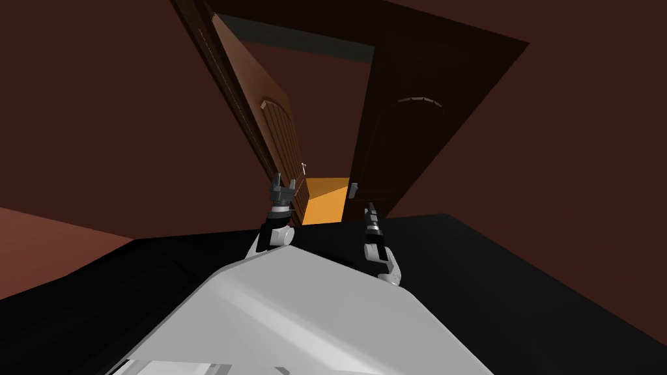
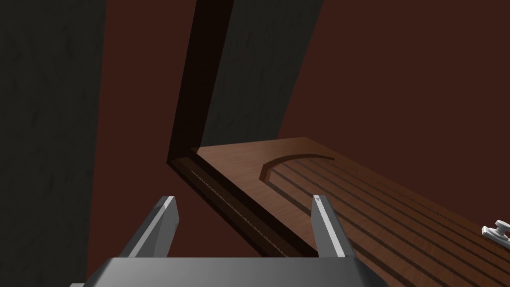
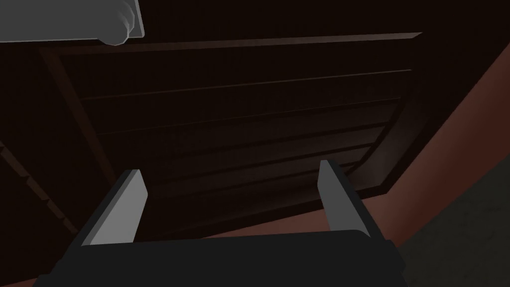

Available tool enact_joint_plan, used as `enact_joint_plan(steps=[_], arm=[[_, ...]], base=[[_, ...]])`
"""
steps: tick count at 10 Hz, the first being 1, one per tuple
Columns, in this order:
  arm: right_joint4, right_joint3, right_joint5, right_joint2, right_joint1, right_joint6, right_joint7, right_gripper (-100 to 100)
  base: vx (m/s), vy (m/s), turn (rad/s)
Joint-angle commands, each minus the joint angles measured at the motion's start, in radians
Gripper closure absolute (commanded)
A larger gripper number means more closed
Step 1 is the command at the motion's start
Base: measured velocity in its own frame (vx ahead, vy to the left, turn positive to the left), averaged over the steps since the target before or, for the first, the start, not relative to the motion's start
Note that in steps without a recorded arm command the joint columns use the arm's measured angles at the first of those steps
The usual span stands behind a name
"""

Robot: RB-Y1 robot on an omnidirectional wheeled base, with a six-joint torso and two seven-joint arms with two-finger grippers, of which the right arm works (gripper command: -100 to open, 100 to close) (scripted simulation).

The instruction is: Push the door open

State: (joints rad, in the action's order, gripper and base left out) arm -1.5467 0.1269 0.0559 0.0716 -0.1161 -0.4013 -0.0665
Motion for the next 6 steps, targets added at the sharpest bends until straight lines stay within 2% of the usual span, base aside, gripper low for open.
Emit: enact_joint_plan(steps=[1, 2, 3, 6], arm=[[0.044, 0.004, -0.003, -0.001, 0.029, 0.011, -0.002, -100], [0.068, 0.007, -0.005, -0.001, 0.044, 0.017, -0.003, -100], [0.068, 0.007, -0.005, -0.001, 0.044, 0.017, -0.003, -100], [0.138, 0.015, -0.011, -0.003, 0.088, 0.034, -0.007, -100]], base=[[0.079, -0.061, 0.099], [0.086, -0.059, 0.076], [0.054, -0.042, 0.028], [0.063, -0.055, 0.073]])
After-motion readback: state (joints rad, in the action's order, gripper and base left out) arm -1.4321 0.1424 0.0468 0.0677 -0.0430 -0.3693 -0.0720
